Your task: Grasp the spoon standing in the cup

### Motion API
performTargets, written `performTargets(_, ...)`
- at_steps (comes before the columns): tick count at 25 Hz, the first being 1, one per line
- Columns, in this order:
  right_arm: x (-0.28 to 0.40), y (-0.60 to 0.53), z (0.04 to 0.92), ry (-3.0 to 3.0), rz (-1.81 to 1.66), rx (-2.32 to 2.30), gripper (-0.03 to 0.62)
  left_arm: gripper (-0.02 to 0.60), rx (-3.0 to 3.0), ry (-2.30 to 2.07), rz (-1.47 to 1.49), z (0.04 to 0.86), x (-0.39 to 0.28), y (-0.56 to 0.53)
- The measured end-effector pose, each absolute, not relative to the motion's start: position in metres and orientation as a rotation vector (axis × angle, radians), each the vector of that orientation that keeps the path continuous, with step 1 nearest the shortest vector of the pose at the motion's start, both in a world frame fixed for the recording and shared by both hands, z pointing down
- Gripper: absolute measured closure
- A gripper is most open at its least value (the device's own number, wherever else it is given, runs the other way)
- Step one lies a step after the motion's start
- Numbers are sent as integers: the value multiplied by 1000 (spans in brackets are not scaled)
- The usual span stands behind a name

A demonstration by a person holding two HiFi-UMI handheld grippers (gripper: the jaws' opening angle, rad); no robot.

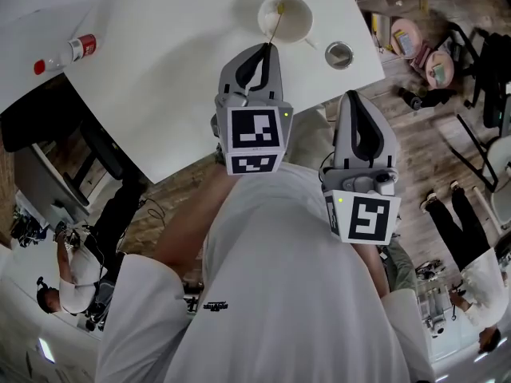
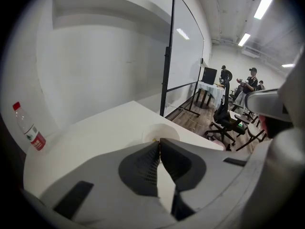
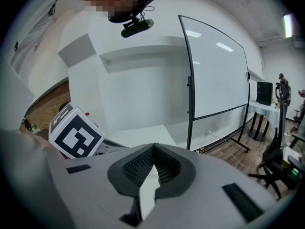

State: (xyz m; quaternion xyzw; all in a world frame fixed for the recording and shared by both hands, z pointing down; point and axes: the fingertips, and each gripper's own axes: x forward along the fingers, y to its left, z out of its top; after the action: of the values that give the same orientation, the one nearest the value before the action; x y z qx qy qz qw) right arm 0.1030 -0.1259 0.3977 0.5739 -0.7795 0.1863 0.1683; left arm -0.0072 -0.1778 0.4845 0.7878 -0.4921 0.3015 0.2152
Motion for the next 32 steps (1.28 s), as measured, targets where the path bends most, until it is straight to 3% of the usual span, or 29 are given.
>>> performTargets(32,121,-141,315,-2300,329,1664,591,566,2203,-1435,614,363,-33,-139)
